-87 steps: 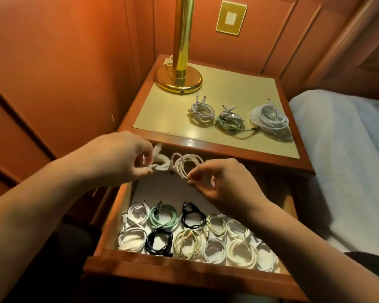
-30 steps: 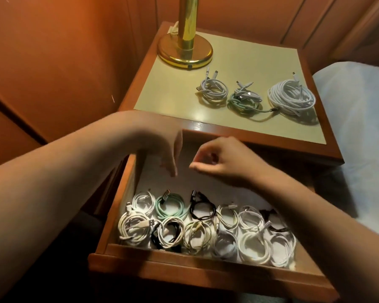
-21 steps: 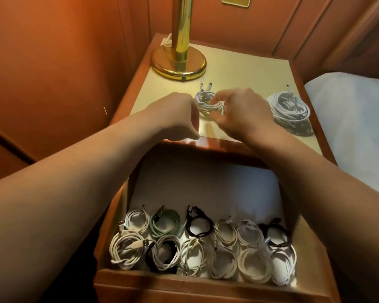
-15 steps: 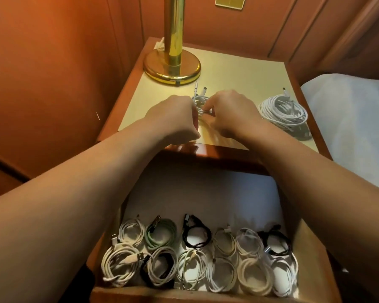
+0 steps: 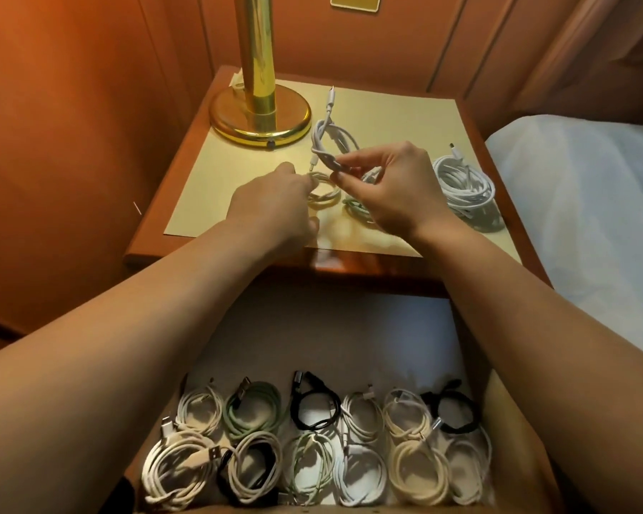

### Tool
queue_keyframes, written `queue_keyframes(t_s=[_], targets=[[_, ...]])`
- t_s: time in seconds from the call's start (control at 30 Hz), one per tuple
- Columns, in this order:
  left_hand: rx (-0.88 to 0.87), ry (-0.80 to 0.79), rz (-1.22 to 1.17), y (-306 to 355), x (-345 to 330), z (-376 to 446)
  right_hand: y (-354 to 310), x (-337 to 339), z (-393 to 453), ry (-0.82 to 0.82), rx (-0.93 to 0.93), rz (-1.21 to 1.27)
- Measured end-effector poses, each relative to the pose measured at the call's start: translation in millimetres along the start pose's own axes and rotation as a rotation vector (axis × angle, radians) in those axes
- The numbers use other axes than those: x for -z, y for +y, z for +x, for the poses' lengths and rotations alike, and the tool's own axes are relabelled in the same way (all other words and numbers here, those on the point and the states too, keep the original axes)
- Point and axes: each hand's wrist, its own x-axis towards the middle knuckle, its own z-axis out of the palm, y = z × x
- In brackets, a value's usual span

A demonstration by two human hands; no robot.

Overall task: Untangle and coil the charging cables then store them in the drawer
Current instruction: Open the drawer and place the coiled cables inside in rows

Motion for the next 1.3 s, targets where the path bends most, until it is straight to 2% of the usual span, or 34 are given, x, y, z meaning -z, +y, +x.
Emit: queue_keyframes(t_s=[0.17,0.4,0.57,0.67,0.8,0.97,1.2,1.3], targets=[[-0.051,0.075,-0.006,4.9,-5.5,-3.1,-2.2,21.1,-35.0,-0.021,-0.003,0.038],[-0.106,0.150,0.023,1.9,2.1,-18.8,-19.6,57.8,-89.2,-0.108,0.031,-0.060],[-0.125,0.170,-0.077,-6.8,21.7,-41.1,-18.9,75.9,-151.6,-0.135,-0.040,-0.066],[-0.178,0.139,-0.138,-6.3,34.7,-67.6,-21.3,78.5,-180.2,-0.202,-0.047,-0.188],[-0.243,0.057,-0.183,5.1,44.0,-111.5,-27.6,78.7,-203.1,-0.254,-0.064,-0.183],[-0.297,-0.130,-0.131,15.2,39.3,-159.5,-31.8,77.6,-214.8,-0.469,-0.174,-0.247],[-0.484,-0.697,0.133,28.7,5.0,-168.1,-27.2,48.1,-217.7,-0.839,-0.208,-0.526],[-0.530,-0.857,0.181,34.8,-20.1,-166.6,-25.4,27.8,-222.5,-0.959,-0.167,-0.612]])
